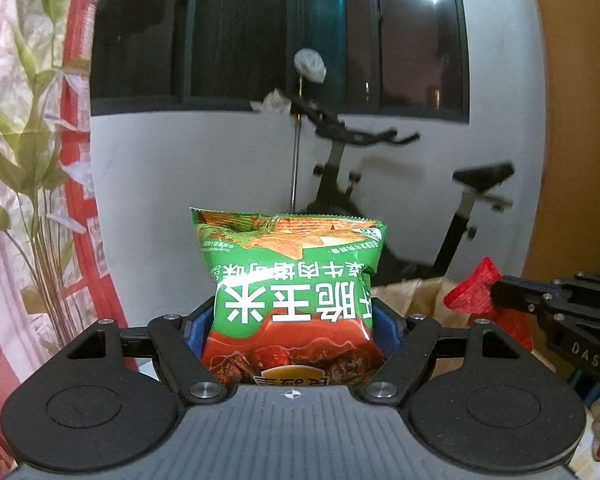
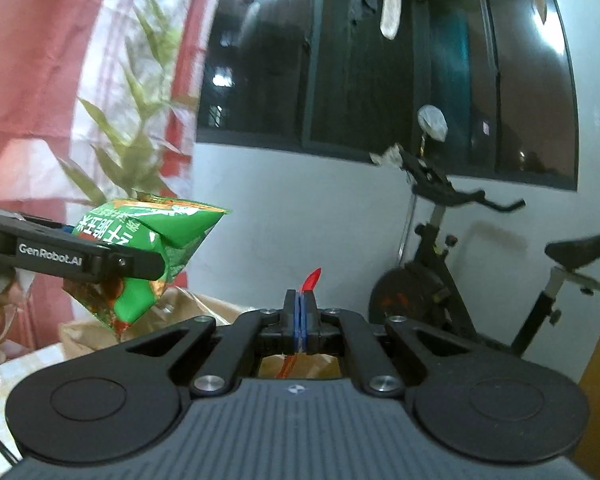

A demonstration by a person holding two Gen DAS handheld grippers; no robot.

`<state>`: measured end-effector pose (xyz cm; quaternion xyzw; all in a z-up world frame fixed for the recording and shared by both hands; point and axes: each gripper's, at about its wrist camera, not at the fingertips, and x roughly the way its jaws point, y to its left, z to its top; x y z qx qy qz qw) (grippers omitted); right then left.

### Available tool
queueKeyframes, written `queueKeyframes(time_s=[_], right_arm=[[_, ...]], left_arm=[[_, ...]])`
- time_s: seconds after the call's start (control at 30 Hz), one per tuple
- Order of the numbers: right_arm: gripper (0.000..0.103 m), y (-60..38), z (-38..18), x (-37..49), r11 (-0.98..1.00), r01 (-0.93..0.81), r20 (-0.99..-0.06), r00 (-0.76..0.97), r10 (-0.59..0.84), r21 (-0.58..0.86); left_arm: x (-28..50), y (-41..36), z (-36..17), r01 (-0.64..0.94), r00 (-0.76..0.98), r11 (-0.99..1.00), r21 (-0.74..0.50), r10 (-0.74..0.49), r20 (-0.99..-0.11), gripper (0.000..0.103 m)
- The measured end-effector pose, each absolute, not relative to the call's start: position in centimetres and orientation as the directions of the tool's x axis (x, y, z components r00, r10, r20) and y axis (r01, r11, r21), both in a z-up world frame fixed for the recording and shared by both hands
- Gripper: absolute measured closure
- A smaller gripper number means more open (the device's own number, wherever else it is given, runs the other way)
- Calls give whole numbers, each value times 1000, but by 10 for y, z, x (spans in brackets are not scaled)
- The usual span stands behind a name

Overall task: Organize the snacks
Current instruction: 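Lower both packets into the cardboard box and open both tools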

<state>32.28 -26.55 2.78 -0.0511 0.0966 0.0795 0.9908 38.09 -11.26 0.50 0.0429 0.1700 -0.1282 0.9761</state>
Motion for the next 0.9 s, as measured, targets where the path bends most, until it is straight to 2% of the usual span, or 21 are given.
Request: queueKeyframes(time_s=[0.27, 0.4, 0.47, 0.5, 0.9], right_arm=[[101, -277, -1, 343, 990, -138, -340, 932, 127, -9], [97, -278, -8, 343, 990, -139, -399, 908, 128, 2], [84, -277, -9, 339, 991, -134, -410, 904, 119, -9], [81, -277, -10, 338, 991, -131, -412, 904, 118, -4], [81, -295, -9, 307, 992, -120, -416, 901, 126, 42]], left_arm=[[393, -107, -17, 283, 868, 953, 109, -206, -453, 23], [395, -95, -19, 262, 865, 960, 95, -189, -465, 17], [393, -90, -17, 267, 860, 961, 66, -207, -467, 17], [393, -87, -15, 267, 860, 962, 59, -210, -464, 17], [348, -65, 1, 310, 858, 951, 19, -271, -437, 17]])
